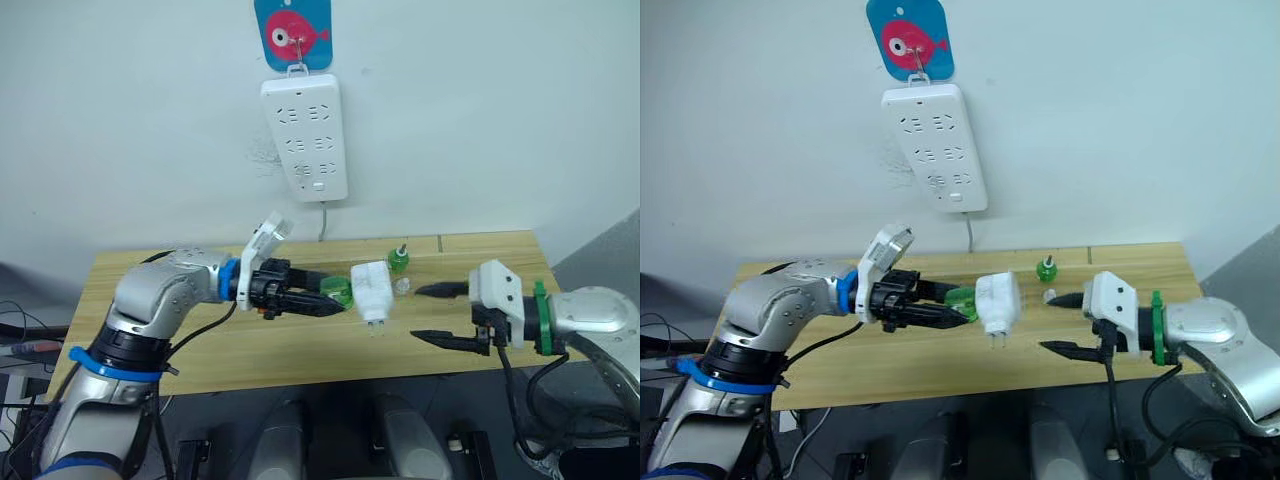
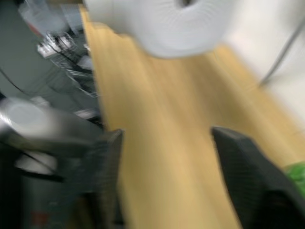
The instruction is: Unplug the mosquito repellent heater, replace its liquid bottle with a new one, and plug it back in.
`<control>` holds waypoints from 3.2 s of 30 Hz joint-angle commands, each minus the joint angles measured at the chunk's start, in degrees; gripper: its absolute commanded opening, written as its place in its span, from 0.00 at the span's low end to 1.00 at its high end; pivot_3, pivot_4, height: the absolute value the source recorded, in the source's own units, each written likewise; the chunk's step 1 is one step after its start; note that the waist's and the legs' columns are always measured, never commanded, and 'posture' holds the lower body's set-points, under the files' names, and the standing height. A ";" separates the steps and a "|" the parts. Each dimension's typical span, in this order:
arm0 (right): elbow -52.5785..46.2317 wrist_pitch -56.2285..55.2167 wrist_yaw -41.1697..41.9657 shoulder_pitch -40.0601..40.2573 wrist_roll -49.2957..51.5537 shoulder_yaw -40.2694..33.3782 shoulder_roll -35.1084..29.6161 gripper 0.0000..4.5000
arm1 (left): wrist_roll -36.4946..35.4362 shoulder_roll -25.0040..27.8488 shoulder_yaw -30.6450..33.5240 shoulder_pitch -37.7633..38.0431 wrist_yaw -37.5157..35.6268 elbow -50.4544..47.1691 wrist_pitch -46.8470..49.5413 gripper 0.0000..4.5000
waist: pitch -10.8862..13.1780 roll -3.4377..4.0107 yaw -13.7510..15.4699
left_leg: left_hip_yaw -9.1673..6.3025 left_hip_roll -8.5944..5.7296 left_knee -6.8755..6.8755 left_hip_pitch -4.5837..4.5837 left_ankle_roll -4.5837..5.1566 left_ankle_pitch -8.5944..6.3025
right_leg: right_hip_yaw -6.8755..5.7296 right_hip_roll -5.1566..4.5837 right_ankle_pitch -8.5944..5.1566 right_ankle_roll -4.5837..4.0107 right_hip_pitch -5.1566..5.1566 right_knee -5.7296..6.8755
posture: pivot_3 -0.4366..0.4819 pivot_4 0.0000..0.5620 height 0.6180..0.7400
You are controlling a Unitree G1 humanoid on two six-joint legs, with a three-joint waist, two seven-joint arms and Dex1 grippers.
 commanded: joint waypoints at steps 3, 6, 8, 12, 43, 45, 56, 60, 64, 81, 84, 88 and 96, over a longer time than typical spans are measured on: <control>2.91 -22.68 3.74 -3.60 -6.37 -2.63 2.40 1.00 | -3.13 -0.16 0.42 -3.12 -2.86 2.69 5.34 0.50 | 0.00 0.00 -0.03 | 0.02 0.00 0.02 -0.01 -0.01 0.01 | 0.01 -0.01 0.00 0.00 0.01 -0.01 | 0.25 0.39 1.00; 2.49 -27.45 5.15 -6.21 -7.31 -0.42 3.66 1.00 | -2.98 -0.66 -0.10 -4.28 -3.40 3.75 6.37 0.50 | 0.00 0.00 -0.04 | 0.01 0.00 0.03 0.00 -0.04 0.03 | 0.02 -0.01 0.01 0.00 0.01 0.02 | 0.25 0.39 1.00; 1.86 -27.05 5.17 -7.79 -8.27 1.84 4.40 1.00 | -2.54 -1.04 -0.59 -4.73 -3.65 3.90 6.43 0.50 | 0.00 0.00 -0.06 | 0.00 0.00 0.03 0.01 -0.11 0.06 | 0.02 -0.01 0.01 0.00 0.02 0.02 | 0.25 0.39 1.00; 3.42 -26.80 3.20 -12.16 -12.60 6.14 7.76 1.00 | -2.35 -1.49 -1.39 -5.53 -4.06 3.71 6.58 0.50 | 0.00 0.00 -0.14 | 0.00 0.00 0.03 0.00 -0.24 0.14 | 0.04 -0.01 0.02 -0.01 0.00 0.04 | 0.25 0.40 1.00; 8.82 -34.46 1.83 -13.72 -16.14 9.19 11.26 0.71 | 15.30 -2.08 -3.07 -3.00 -3.07 1.43 -24.36 0.93 | 0.00 0.01 -0.02 | 0.00 0.00 0.06 0.05 -0.29 0.18 | 0.05 -0.03 0.03 -0.04 -0.02 0.18 | 0.26 0.41 1.00; 7.46 -29.31 3.09 -11.33 -14.48 9.20 8.96 0.71 | 21.25 -3.49 -2.57 -2.07 -1.48 3.93 -37.61 0.93 | 0.00 0.01 0.07 | -0.01 0.00 0.06 0.04 -0.28 0.18 | 0.04 -0.03 0.03 -0.04 -0.01 0.17 | 0.26 0.41 1.00; -5.72 23.50 -3.05 -12.39 5.66 5.88 3.51 0.71 | 24.73 -5.94 -3.73 2.84 -2.25 5.04 -48.08 0.93 | -0.01 0.02 -0.10 | -0.01 0.02 0.05 0.07 -0.06 0.10 | 0.01 -0.04 0.10 -0.16 -0.02 0.23 | 0.26 0.41 1.00; -6.89 30.03 -4.46 -14.82 7.12 5.99 3.17 0.71 | 24.09 -7.12 -4.83 1.47 -1.51 3.65 -42.18 0.93 | -0.01 0.02 0.07 | -0.03 0.01 0.05 0.03 -0.05 0.10 | -0.02 -0.04 0.10 -0.15 -0.02 0.19 | 0.26 0.40 1.00; -6.98 33.96 -5.75 -16.17 7.95 5.99 3.75 0.71 | 22.97 -9.44 -5.10 -0.70 1.08 1.88 -35.86 0.93 | -0.01 0.01 0.20 | -0.03 -0.04 0.05 -0.03 -0.05 0.10 | -0.01 -0.05 0.12 -0.12 -0.02 0.15 | 0.26 0.40 1.00; -9.33 38.72 -8.11 -17.27 11.63 5.34 6.00 0.71 | 26.30 -11.74 -9.15 -1.39 0.63 2.72 -38.00 0.93 | -0.01 0.01 -0.13 | -0.01 -0.02 0.02 0.00 -0.04 0.10 | 0.00 -0.04 0.12 -0.10 -0.03 0.15 | 0.25 0.40 1.00; -9.43 38.85 -8.39 -17.37 12.02 5.32 6.02 0.71 | 26.22 -11.79 -9.15 -1.46 0.18 3.03 -37.90 0.80 | -0.01 0.01 -0.13 | -0.01 -0.02 0.02 0.00 -0.04 0.10 | 0.00 -0.04 0.12 -0.10 -0.04 0.15 | 0.24 0.40 1.00; -9.75 38.79 -8.61 -17.53 12.63 5.46 5.87 0.71 | 26.15 -11.92 -9.00 -1.44 0.20 3.13 -37.73 0.53 | -0.01 0.01 -0.13 | -0.01 -0.02 0.02 0.00 -0.04 0.10 | 0.00 -0.04 0.12 -0.10 -0.03 0.14 | 0.24 0.40 1.00; -10.10 40.06 -10.37 -16.30 15.71 2.64 7.84 0.87 | 24.65 -11.63 -7.90 -0.96 -0.41 3.72 -36.10 0.52 | -0.01 0.01 -0.14 | -0.02 -0.02 0.01 0.00 -0.04 0.10 | 0.00 -0.04 0.12 -0.10 -0.03 0.14 | 0.24 0.41 1.00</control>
